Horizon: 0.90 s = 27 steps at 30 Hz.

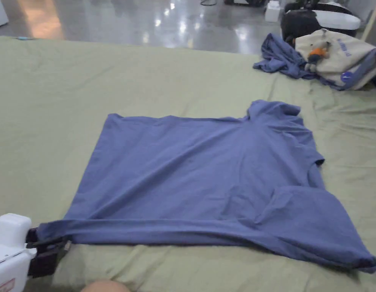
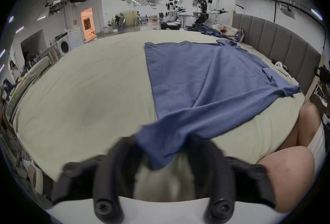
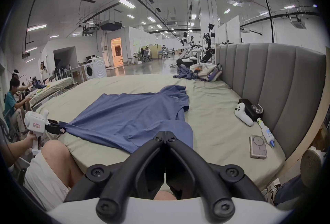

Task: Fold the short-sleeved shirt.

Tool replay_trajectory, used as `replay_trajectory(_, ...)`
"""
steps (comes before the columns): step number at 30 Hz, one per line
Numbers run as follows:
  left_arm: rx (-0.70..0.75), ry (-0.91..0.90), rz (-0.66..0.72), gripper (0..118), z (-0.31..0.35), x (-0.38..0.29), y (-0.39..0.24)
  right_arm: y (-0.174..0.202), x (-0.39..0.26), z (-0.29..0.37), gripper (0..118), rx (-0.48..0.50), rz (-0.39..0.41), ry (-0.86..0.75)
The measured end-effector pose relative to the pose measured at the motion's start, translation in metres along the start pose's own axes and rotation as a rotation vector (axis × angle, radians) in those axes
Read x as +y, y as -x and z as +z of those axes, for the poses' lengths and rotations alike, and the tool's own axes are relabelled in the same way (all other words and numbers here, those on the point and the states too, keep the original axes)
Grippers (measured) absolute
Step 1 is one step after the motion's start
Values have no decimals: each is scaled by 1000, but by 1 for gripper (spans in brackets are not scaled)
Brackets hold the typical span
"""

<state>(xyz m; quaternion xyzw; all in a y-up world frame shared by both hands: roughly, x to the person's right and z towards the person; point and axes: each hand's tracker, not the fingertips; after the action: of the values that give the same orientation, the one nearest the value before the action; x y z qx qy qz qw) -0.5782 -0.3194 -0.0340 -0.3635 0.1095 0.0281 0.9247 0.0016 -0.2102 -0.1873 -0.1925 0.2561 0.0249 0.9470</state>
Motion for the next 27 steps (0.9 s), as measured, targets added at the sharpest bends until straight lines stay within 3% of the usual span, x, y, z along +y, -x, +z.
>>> replay_trajectory(2,-1,-69,-27,14,9,1,-6,-5,-2,-1,2,-7,0,17)
replay_trajectory(5,-4,-54,-32,12,18,10,-23,-18,-6,-9,3,-4,33,97)
replay_trajectory(6,-8,-51,-37,12,19,10,-25,-22,-6,-14,14,-3,51,152)
replay_trajectory(7,-6,-52,-41,12,20,11,-27,-30,-9,-22,40,3,52,198)
replay_trajectory(8,-5,-49,-39,12,21,13,-28,-40,-11,-32,88,14,44,277)
replay_trajectory(9,-10,-47,-32,12,24,17,-27,-48,-14,-42,105,34,26,352)
replay_trajectory(10,-13,-48,-27,12,26,18,-29,-57,-19,-53,108,66,-4,398)
replay_trajectory(17,-14,-48,-5,12,30,26,-27,-75,-42,-108,103,112,-63,444)
replay_trajectory(19,-17,-50,13,12,30,28,-29,-69,-45,-118,85,147,-53,476)
replay_trajectory(20,-18,-47,16,12,30,29,-28,-66,-45,-120,54,160,-38,483)
replay_trajectory(21,-18,-45,19,12,28,29,-25,-61,-45,-121,30,166,-20,486)
replay_trajectory(22,-18,-42,21,12,28,29,-26,-56,-45,-120,19,158,-5,480)
replay_trajectory(24,-20,-41,26,12,29,29,-26,-50,-44,-118,17,114,42,445)
replay_trajectory(27,-42,-45,64,12,31,28,-21,-48,-42,-113,15,147,36,445)
